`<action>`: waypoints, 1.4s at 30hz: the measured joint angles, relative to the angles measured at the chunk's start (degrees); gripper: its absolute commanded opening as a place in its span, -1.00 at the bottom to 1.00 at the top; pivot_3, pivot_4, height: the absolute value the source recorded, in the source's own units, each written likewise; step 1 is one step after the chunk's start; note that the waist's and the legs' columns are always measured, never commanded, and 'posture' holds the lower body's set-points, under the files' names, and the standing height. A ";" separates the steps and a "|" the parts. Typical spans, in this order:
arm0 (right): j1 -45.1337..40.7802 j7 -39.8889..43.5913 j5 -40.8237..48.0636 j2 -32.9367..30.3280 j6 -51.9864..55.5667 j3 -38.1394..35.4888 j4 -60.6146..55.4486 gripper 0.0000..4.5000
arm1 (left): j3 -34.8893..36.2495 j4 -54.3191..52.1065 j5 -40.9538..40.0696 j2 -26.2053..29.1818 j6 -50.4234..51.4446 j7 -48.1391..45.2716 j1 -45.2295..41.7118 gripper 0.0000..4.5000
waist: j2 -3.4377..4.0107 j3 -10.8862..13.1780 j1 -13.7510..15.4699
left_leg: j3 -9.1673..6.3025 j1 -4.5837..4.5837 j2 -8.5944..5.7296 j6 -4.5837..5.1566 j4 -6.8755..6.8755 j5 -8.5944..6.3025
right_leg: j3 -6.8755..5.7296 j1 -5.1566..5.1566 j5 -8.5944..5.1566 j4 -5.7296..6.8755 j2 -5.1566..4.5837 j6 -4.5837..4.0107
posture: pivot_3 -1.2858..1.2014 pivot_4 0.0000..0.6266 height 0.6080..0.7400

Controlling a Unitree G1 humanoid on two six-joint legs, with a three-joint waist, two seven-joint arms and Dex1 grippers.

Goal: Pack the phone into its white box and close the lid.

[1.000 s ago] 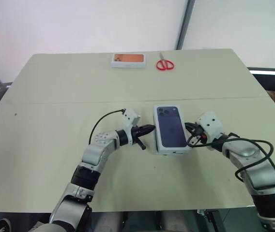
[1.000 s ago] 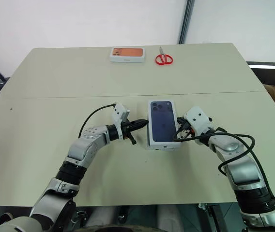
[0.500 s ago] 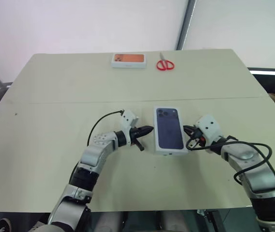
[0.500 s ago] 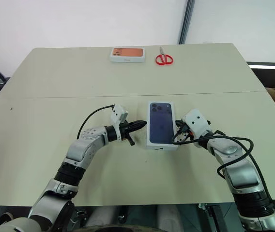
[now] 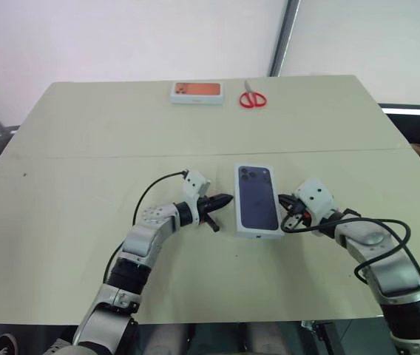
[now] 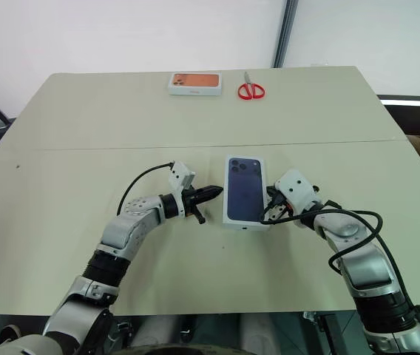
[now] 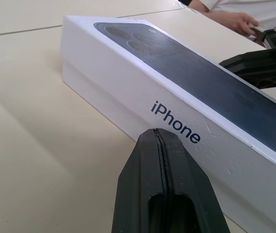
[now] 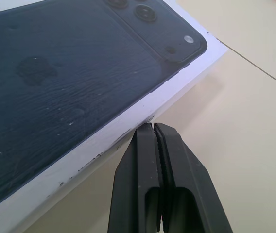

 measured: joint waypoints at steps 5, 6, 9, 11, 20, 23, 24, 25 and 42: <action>-0.01 0.90 -0.30 -0.17 -0.02 0.02 0.04 -0.97 | 0.00 -0.44 -0.04 0.96 0.47 -0.13 0.26 -1.00 | 0.00 0.00 -0.05 | 0.00 0.00 0.00 0.00 0.00 0.00 | 0.00 -0.01 0.00 0.00 0.00 0.00 | 0.03 -0.52 1.00; -0.09 1.06 -0.30 -0.30 -0.03 -0.02 0.12 -0.97 | 0.05 -0.65 -0.06 1.21 0.55 -0.21 0.26 -1.00 | 0.00 0.00 -0.05 | 0.00 0.00 0.00 0.00 0.00 0.00 | 0.00 -0.01 0.00 0.01 0.00 0.00 | 0.03 -0.52 1.00; -0.82 1.69 -0.21 -0.90 -0.39 -0.26 0.80 -0.97 | 0.61 -1.26 -0.17 2.13 0.61 -0.34 0.20 -1.00 | 0.00 0.00 -0.03 | 0.00 0.00 0.00 0.00 0.00 0.00 | 0.00 -0.01 0.00 0.00 0.00 0.00 | 0.03 -0.52 1.00; -2.78 2.19 0.33 -1.52 -0.58 -1.86 2.70 -0.97 | 1.62 -1.14 -0.20 2.43 0.60 -0.32 -0.37 -1.00 | 0.00 0.00 -0.01 | 0.01 0.00 -0.01 -0.01 0.00 0.00 | 0.00 0.00 0.00 0.01 -0.01 0.00 | 0.03 -0.52 1.00; -9.74 3.19 2.36 -0.71 -1.46 -4.95 5.13 -0.97 | 4.66 2.53 -1.99 -0.07 0.70 -0.16 -8.75 -1.00 | -0.01 0.01 0.00 | 0.00 -0.01 0.00 -0.02 0.06 0.01 | -0.03 0.01 0.00 0.01 0.00 0.00 | 0.03 -0.52 1.00; -11.17 3.43 2.49 0.33 -1.71 -3.84 5.25 -0.97 | 4.08 6.29 -1.80 -3.36 -0.50 -0.25 -11.57 -1.00 | -0.01 0.00 0.10 | 0.00 -0.02 -0.01 -0.02 0.14 0.01 | -0.04 0.06 0.00 0.02 0.00 0.01 | 0.03 -0.52 1.00; -11.21 3.65 2.47 0.62 -1.82 -3.39 5.26 -0.97 | 3.65 7.45 -1.55 -4.14 -1.04 -0.28 -12.14 -1.00 | -0.02 0.01 0.05 | 0.00 -0.02 -0.01 -0.02 0.16 0.01 | -0.04 0.07 0.00 0.01 0.00 0.01 | 0.03 -0.52 1.00; -11.11 3.91 2.45 0.88 -1.83 -2.73 5.24 -0.97 | 3.08 8.19 -0.99 -4.51 -1.44 -0.29 -12.42 -1.00 | -0.01 0.01 -0.02 | 0.01 -0.02 -0.01 -0.02 0.15 0.01 | -0.03 0.06 0.00 0.01 0.00 0.01 | 0.03 -0.52 1.00; -0.02 12.43 2.42 -5.01 -1.43 3.15 -1.98 -0.97 | -6.14 1.45 6.10 5.71 -4.19 -8.56 -1.08 -1.00 | 0.03 -0.17 0.57 | -0.12 1.12 0.02 0.19 -0.09 -0.20 | -0.20 1.48 -0.06 -0.59 -0.01 0.05 | 0.03 -0.52 1.00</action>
